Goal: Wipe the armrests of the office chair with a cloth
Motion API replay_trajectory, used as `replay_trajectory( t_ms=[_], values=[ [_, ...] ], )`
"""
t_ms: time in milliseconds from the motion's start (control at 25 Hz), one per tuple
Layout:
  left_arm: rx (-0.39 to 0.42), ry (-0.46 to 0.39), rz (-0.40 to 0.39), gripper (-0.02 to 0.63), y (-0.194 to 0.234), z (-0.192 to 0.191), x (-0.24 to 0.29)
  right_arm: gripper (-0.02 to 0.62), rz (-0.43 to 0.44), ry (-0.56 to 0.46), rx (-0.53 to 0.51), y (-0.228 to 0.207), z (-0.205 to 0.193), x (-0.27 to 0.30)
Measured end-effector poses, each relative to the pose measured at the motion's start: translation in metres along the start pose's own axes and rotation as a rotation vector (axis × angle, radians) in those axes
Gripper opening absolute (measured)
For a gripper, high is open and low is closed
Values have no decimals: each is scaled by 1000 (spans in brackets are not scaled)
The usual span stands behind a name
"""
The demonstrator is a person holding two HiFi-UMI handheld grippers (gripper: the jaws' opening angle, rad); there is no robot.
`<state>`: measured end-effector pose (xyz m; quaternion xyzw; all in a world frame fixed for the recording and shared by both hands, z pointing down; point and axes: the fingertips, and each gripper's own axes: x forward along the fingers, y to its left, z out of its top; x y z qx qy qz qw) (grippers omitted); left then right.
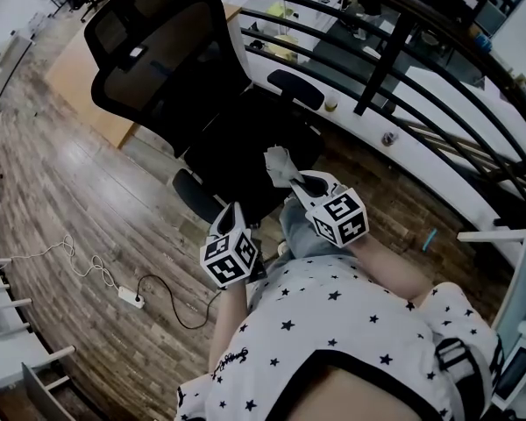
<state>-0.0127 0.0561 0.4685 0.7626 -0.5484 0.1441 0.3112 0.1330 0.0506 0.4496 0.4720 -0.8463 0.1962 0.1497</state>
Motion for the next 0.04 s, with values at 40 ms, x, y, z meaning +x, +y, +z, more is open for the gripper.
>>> replay_trajectory(
  t_ms=[40],
  values=[
    [1,1,0,2,-1,0,2,37,2,-1,0,-2,0,0]
  ],
)
